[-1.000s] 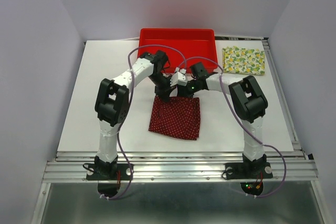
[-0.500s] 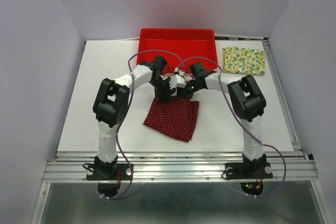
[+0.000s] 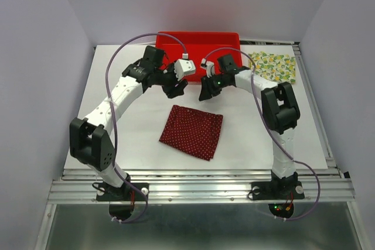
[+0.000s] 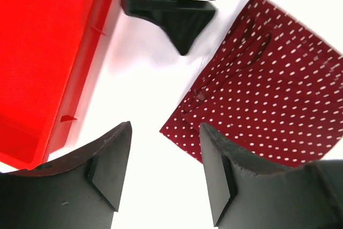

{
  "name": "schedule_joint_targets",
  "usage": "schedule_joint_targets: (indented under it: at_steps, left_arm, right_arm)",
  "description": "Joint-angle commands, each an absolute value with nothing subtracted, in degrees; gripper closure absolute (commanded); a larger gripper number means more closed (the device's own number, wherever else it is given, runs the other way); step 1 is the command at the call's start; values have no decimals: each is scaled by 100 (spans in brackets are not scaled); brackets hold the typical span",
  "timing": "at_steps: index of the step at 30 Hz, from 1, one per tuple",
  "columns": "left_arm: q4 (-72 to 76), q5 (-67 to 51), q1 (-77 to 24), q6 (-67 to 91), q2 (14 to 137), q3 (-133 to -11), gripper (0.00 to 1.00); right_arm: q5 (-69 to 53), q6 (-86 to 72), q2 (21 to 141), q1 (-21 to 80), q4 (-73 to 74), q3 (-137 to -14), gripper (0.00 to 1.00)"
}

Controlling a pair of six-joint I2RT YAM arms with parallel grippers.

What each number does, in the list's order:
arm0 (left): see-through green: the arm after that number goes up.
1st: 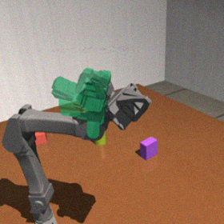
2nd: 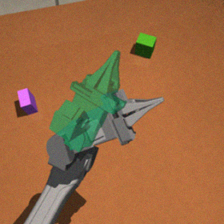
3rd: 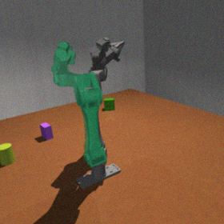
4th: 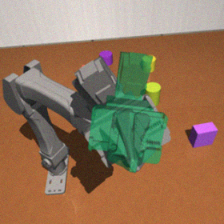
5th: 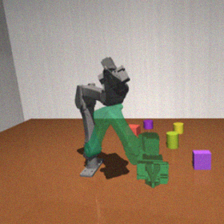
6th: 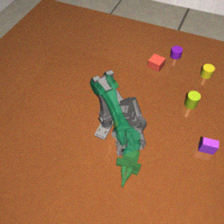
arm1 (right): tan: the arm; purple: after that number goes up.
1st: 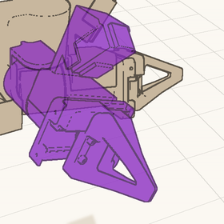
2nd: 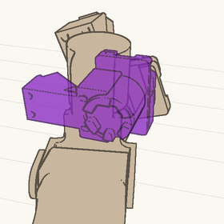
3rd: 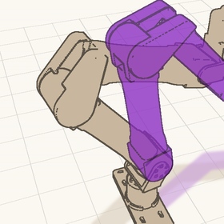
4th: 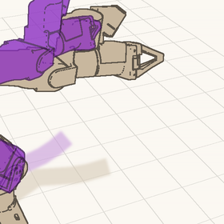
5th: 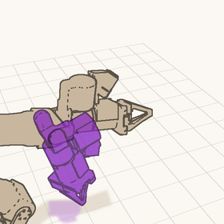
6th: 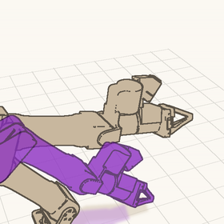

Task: Fold and stack the skirts
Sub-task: Fold the skirt

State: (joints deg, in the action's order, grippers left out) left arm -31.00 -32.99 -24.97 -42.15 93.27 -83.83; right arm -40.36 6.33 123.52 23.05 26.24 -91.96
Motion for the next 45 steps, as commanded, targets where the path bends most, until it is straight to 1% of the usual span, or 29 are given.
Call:
schedule_joint_targets:
  at_steps: [1,4,5,6,7,8,9,11,12,13,14,16,18,20,22,24,25,26,28,33,36,37,38,39,40,41,42,43,45]
  left_arm:
    - [-3269,-3603,-2522,-3666,9193,-8263,37]
    - [-3191,-3902,-2522,-3429,9150,-7823,36]
    - [-3130,-4068,-2522,-3332,9149,-7718,31]
    - [-2972,-4156,-2522,-3096,9149,-7525,28]
    - [-2866,-4253,-2522,-2981,9141,-7436,22]
    - [-2683,-4297,-2549,-2579,9080,-7314,20]
    - [-2489,-4263,-2549,-2575,9044,-7199,19]
    - [-1970,-4026,-2645,-2216,8974,-6892,19]
    - [-1803,-3921,-2672,-2067,8930,-6795,19]
    - [-1489,-3737,-2689,-1787,8938,-6611,20]
    - [-1355,-3648,-2689,-1628,8982,-6540,22]
    - [-1074,-3516,-2707,-1372,9070,-6356,24]
    - [-950,-3253,-2698,-1047,9315,-6302,29]
    - [-905,-2920,-2707,-775,9631,-6319,39]
    - [-844,-2569,-2690,-634,9799,-6354,53]
    - [-686,-2374,-2628,-441,9896,-6302,54]
    - [-538,-2295,-2619,-300,9905,-6276,54]
    - [-467,-2111,-2593,-255,9914,-6284,57]
    - [-300,-1978,-2566,-228,9888,-6284,57]
    - [-132,-1451,-2540,-553,9581,-6460,58]
    - [-35,-1056,-2540,-1036,9186,-6591,57]
    - [-35,-968,-2540,-1194,9080,-6627,54]
    - [-44,-732,-2531,-1465,8801,-6610,39]
    - [26,-599,-2531,-1572,8659,-6592,26]
    - [105,-493,-2531,-1652,8535,-6566,7]
    - [62,-344,-2488,-1670,8404,-6583,1]
    - [9,-421,-2435,-1592,8211,-6618,1]
    - [-400,-596,-2374,-1556,8148,-6740,1]
    - [-920,-1351,-2190,-1285,7999,-6838,1]
  right_arm:
    - [-3727,475,12173,2092,2830,-9711,55]
    - [-3849,492,11936,2092,3163,-9835,52]
    - [-3919,475,11770,2092,3329,-9757,52]
    - [-4068,449,11673,2092,3409,-9678,51]
    - [-4156,413,11576,2092,3462,-9572,50]
    - [-4401,396,11340,2092,3550,-9275,50]
    - [-4543,387,11207,2092,3559,-9272,50]
    - [-4815,291,10918,2092,3560,-8712,51]
    - [-5234,238,10559,2092,3377,-8466,52]
    - [-5447,168,10373,2092,3245,-7898,53]
    - [-5554,132,10206,2214,2991,-7649,53]
    - [-5581,237,9916,2520,2988,-7253,53]
    - [-5494,290,9966,2680,3172,-7172,53]
    - [-5397,72,10256,2733,3086,-7006,55]
    - [-5109,17,10467,2733,2823,-6821,57]
    - [-4801,-165,10494,2733,2367,-6532,58]
    - [-4251,-176,10512,2733,2225,-6469,59]
    - [-3984,-167,10599,2733,2154,-6512,60]
    - [-3422,-202,10722,2646,2136,-6635,62]
    - [-2971,-62,10968,2383,2180,-7224,63]
    - [-2971,-62,10934,2382,2398,-7742,60]
    - [-3032,-62,10855,2382,2460,-7874,56]
    - [-3032,-70,10776,2382,2548,-8075,54]
    - [-3050,-131,10688,2382,2566,-8138,52]
    - [-3032,-193,10444,2382,2584,-8182,35]
    - [-2989,-254,10311,2382,2575,-8183,27]
    - [-2936,-368,10170,2382,2566,-8157,21]
    - [-2753,-421,9908,2382,2575,-8104,12]
    - [-2358,-553,9652,2330,2566,-7912,0]
